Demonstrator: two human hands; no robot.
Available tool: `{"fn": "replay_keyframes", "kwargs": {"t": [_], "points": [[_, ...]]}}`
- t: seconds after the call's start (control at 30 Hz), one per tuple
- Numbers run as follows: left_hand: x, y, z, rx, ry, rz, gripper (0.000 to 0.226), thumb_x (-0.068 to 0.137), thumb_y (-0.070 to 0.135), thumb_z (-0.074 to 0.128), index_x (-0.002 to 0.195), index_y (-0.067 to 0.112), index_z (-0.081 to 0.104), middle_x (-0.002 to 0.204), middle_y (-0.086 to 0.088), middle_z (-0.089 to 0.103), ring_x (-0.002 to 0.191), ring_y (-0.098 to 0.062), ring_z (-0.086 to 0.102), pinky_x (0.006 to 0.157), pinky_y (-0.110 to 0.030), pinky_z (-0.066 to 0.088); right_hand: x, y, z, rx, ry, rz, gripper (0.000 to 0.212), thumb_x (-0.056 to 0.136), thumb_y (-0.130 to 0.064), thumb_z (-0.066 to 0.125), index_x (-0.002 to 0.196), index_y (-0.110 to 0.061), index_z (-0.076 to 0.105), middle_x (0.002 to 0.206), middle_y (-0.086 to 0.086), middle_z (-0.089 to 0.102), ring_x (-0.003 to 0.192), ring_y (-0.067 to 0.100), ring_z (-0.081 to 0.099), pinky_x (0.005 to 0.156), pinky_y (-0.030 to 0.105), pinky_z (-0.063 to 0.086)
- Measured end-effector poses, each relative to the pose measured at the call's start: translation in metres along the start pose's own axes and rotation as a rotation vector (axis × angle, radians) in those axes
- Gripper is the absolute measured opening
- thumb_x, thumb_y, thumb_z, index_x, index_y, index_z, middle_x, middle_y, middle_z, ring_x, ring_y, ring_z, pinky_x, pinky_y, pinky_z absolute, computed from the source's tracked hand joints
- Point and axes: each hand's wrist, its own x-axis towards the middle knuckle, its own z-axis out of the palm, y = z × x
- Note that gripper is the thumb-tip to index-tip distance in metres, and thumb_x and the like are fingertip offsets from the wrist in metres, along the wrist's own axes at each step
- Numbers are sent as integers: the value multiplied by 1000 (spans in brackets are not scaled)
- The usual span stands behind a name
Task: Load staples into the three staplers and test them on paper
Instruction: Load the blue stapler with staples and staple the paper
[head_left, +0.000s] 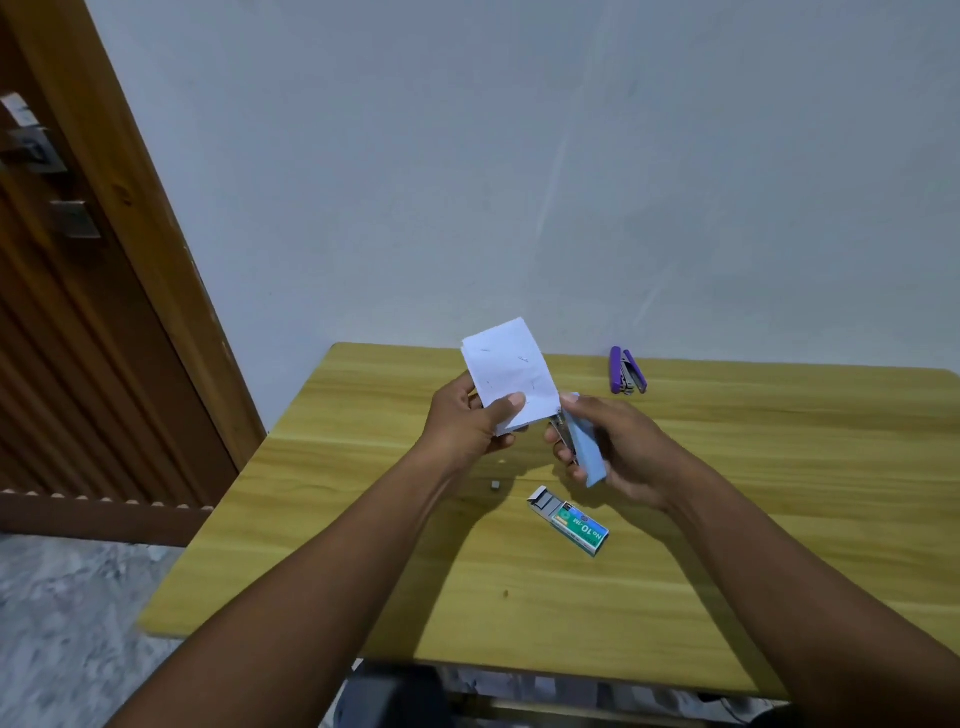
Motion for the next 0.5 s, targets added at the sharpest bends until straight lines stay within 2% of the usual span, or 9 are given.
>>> {"fn": "replay_keyframes", "kwargs": {"t": [0.1,0.23,0.37,0.5], "points": [[1,10,-8,111,-104,-2,35,90,9,74,123,17,65,101,-10,74,75,-20,68,60,-28,54,-5,-9,-8,-94,-117,9,35,84,-35,72,102,-7,66,87,13,64,66,22,54,50,29,46],[1,21,-12,255,-206,59,39,89,10,75,126,19,66,112,-12,75,80,-18,69,61,-25,53,-6,-11,-11,-173,-171,16,25,84,-36,73,89,-12,69,89,13,66,63,19,57,50,29,45],[1,25,-8,311,-273,107,39,88,9,75,125,17,67,114,-8,76,88,-19,70,65,-27,54,-5,-8,-7,-181,-169,-6,20,84,-30,71,95,-12,72,84,14,66,62,19,56,45,27,45],[2,25,-5,323,-283,124,35,88,10,75,122,17,69,112,-7,76,87,-20,70,66,-28,54,-3,-4,-7,-254,-114,-74,35,81,-26,74,109,-6,69,77,12,64,57,18,51,43,26,42]]}}
